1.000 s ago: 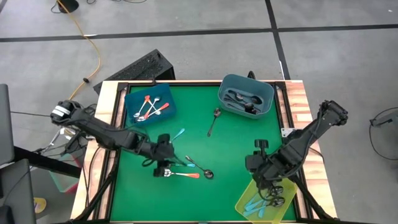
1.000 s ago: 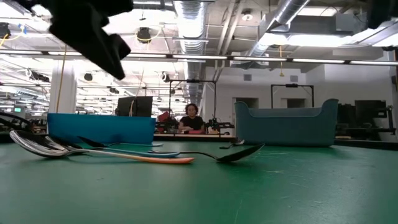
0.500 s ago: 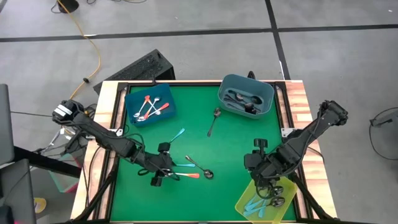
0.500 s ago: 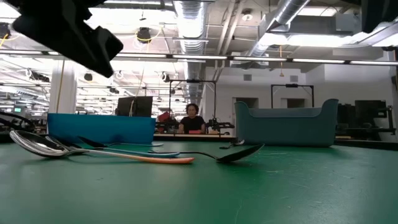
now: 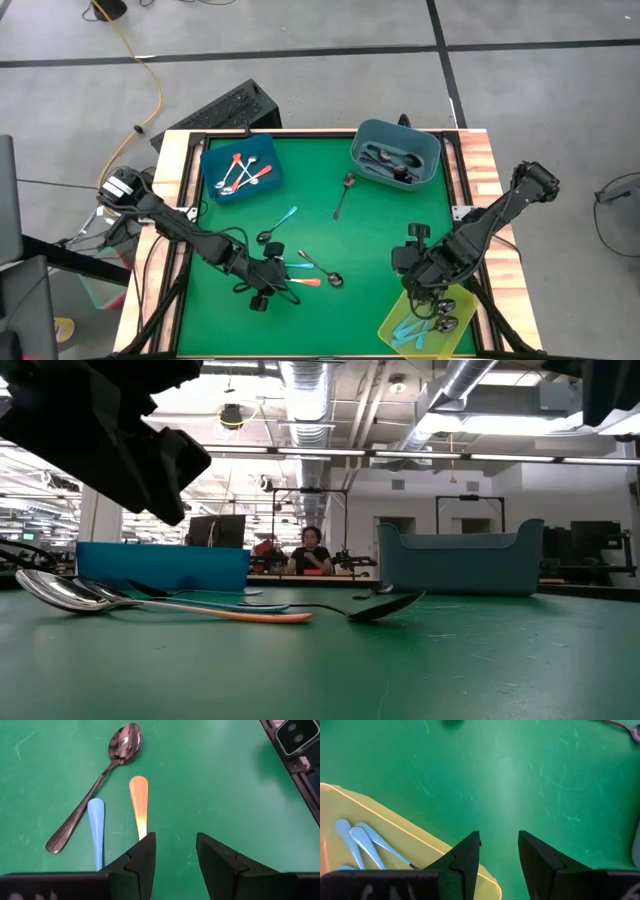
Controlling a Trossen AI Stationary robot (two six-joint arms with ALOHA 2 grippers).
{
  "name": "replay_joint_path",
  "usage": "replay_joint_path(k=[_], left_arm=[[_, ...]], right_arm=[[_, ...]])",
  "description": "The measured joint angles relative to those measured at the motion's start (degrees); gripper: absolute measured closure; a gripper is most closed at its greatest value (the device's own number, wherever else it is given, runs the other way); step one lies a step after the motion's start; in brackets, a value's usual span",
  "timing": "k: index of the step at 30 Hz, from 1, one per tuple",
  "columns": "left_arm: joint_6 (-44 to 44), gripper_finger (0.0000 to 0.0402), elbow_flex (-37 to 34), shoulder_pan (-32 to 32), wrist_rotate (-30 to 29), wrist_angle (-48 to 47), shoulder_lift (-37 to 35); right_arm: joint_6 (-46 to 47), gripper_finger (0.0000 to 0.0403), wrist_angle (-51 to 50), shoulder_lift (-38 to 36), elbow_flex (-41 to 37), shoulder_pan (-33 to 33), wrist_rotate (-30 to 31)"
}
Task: Sort silverware by color (type)
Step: Put the blue spoon into the yellow bin
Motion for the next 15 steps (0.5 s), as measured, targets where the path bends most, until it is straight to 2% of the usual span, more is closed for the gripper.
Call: replay_joint_path(k=[9,15], left_arm=[[0.12,0.0276,-0.12,0.0,-1.47,-0.04,1.82],[-0.41,0.0276,-0.12,0.37,0.04,4.89,4.55]], right_arm=[[-0.14,0.0256,2.51,0.0,0.0,0.0,0.04],[-0.31,0.0256,2.51,0.0,0.0,0.0,0.09]])
